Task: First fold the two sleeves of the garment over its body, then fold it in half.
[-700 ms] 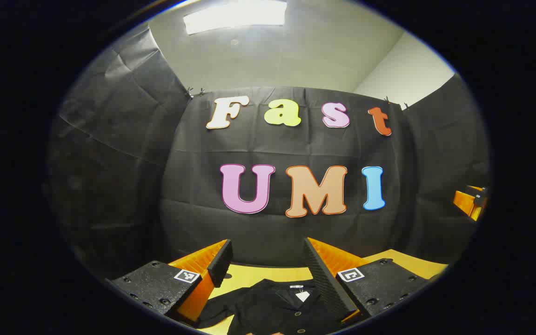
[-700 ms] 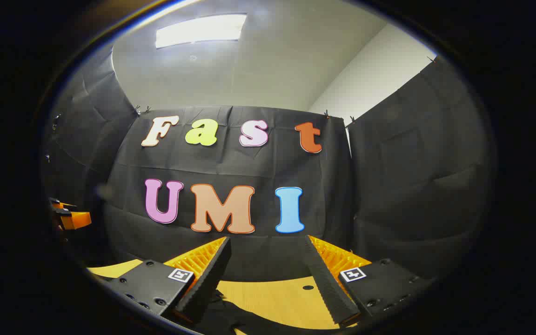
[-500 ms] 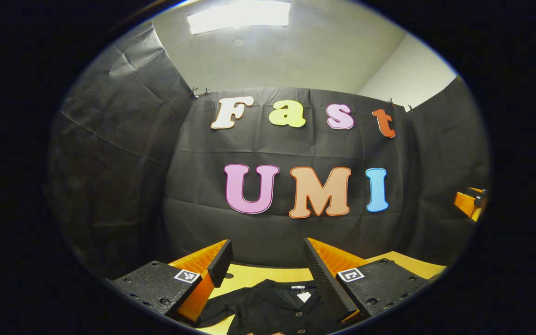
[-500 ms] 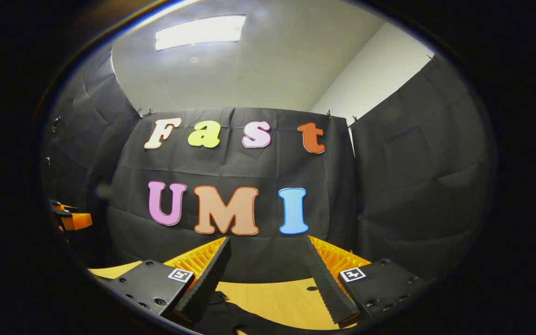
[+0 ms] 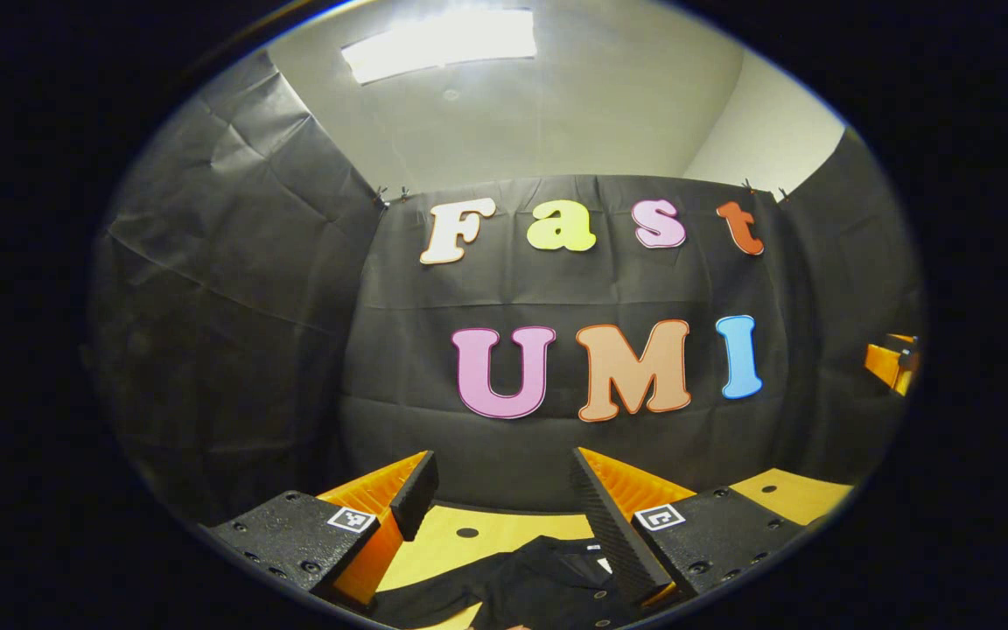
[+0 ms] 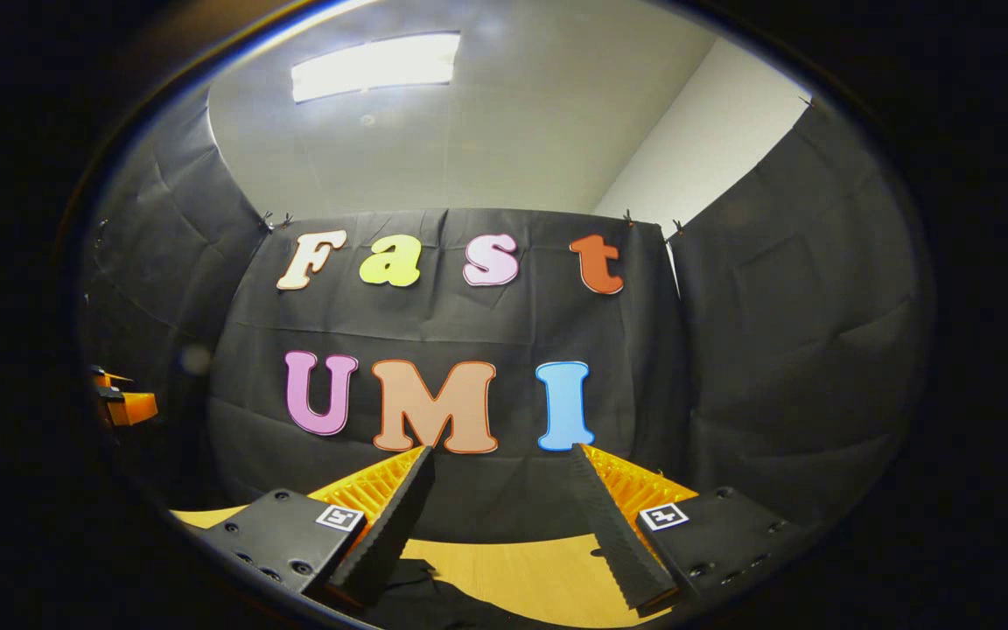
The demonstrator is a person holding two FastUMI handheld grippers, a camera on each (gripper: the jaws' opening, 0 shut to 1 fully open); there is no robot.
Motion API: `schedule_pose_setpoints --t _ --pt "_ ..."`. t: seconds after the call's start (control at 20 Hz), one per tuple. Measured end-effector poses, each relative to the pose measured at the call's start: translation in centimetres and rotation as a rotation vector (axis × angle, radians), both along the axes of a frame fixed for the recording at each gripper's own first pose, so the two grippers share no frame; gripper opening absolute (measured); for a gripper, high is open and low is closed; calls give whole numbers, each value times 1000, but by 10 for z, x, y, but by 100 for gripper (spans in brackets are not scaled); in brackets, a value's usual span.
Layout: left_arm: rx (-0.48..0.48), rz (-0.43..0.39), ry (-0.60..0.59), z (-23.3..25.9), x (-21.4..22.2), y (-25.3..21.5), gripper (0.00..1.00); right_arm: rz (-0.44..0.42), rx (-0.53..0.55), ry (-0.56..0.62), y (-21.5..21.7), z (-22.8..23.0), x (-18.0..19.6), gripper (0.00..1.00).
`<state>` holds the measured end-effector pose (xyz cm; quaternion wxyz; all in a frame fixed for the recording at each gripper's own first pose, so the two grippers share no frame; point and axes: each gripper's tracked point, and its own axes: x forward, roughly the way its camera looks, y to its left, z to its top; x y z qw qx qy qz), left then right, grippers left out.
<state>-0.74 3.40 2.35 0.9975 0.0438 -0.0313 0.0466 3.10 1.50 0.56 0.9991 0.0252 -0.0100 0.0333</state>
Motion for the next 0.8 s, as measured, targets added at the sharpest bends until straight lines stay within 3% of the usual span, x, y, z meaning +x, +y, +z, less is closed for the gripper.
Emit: schedule_pose_setpoints --t 0.8 --pt "-6 -48 20 1 4 -14 92 11 -51 53 4 -14 -6 98"
